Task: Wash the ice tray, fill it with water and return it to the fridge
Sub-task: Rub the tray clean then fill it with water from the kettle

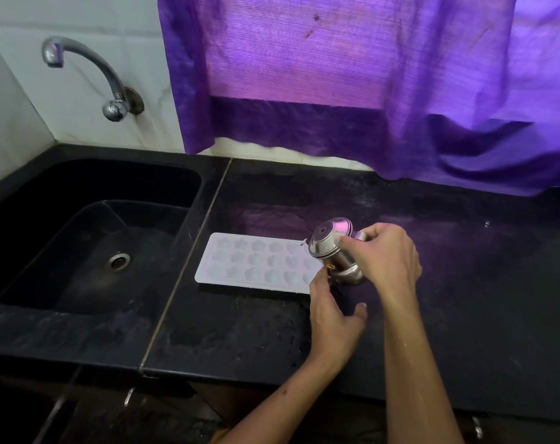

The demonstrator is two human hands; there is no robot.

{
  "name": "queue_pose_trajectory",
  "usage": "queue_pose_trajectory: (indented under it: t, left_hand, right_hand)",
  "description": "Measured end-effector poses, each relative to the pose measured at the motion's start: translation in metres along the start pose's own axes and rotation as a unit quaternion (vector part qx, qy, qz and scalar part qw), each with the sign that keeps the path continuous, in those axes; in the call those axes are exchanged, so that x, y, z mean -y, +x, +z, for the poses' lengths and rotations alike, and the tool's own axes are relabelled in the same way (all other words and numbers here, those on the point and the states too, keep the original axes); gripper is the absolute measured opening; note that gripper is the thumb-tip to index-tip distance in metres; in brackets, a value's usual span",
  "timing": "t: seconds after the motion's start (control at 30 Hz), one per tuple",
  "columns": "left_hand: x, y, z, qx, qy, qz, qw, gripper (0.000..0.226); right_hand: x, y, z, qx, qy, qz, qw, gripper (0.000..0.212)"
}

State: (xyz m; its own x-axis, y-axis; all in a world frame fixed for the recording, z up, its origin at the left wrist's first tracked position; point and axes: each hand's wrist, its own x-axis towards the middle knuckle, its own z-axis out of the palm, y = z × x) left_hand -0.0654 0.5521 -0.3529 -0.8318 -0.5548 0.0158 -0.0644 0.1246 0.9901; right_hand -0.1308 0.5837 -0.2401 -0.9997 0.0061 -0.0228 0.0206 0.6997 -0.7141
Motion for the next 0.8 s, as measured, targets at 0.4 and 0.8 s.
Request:
queue_pose_trajectory:
  t: [0.4, 0.8]
  left_hand:
    - [-0.003, 0.000, -0.015, -0.012, 0.012, 0.009, 1.000, 0.075]
    - [0.005, 0.004, -0.031, -0.014, 0.009, -0.026, 1.000, 0.066]
  right_hand:
    - [0.002, 0.003, 0.001, 0.021, 0.042, 0.021, 0.999, 0.027]
    - [0.015, -0.004, 0.014, 0.032, -0.008, -0.008, 0.999, 0.028]
